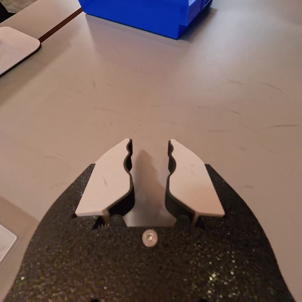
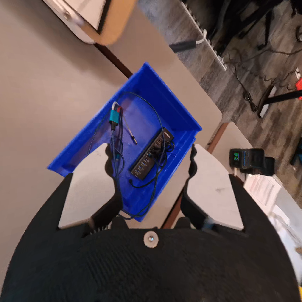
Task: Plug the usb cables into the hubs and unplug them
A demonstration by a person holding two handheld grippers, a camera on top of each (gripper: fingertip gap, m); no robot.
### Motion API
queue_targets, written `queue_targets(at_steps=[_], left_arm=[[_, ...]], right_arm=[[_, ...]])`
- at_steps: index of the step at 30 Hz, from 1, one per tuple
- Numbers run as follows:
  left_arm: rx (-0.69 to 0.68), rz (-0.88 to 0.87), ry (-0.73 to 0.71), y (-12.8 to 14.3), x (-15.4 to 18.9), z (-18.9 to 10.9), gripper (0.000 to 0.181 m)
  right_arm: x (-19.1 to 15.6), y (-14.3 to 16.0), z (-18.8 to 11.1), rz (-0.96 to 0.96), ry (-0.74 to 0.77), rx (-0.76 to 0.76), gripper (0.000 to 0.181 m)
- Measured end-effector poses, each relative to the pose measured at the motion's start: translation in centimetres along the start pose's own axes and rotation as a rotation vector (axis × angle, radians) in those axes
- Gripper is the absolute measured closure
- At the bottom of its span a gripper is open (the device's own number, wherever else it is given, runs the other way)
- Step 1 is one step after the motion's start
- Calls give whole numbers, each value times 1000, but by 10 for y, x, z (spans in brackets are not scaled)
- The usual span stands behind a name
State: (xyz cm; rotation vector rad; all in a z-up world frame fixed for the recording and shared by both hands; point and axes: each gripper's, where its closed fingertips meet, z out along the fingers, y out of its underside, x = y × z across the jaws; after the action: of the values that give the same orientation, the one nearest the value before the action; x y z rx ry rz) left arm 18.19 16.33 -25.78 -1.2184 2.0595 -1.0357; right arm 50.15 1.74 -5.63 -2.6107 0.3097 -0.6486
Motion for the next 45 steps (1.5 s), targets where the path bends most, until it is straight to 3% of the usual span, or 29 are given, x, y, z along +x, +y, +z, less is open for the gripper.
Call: queue_targets(at_steps=[5, 10, 13, 15, 17, 19, 24, 26, 28, 31, 33, 38, 45], left_arm=[[5, 2, -4, -1, 0, 0, 141], [62, -7, -31, -8, -4, -7, 141], [168, -21, -70, -31, -7, -36, 143], [239, -10, -151, -53, -21, -74, 143], [289, 0, -286, -70, -51, -117, 145], [234, -12, -377, -71, -91, -148, 145], [-206, -44, -512, -36, -219, -180, 133], [-340, -183, -499, -26, -265, -179, 127], [-401, -472, -440, -15, -302, -168, 119], [-327, -994, -233, -11, -332, -129, 117], [-303, -1175, -226, -3, -355, -112, 117], [-565, -1280, -407, 58, -380, -95, 115], [-685, -1362, -517, 91, -389, -62, 120]], right_arm=[[-29, -14, -33, 94, -34, 251, 82], [-137, -22, -53, 61, -163, 570, 80], [-199, -17, -47, 38, -246, 694, 81], [-229, -8, -37, -3, -284, 712, 81], [-239, 1, -27, -36, -260, 705, 82], [-242, 10, -22, -77, -246, 691, 83], [-239, 24, -22, -79, -266, 728, 87], [-234, 27, -19, -66, -263, 722, 87], [-229, 28, -17, -41, -260, 727, 88], [-226, 30, -14, -18, -277, 729, 88], [-223, 32, -12, -15, -276, 723, 88], [-220, 39, -10, -3, -310, 722, 88], [-219, 46, 1, 31, -364, 712, 90]])
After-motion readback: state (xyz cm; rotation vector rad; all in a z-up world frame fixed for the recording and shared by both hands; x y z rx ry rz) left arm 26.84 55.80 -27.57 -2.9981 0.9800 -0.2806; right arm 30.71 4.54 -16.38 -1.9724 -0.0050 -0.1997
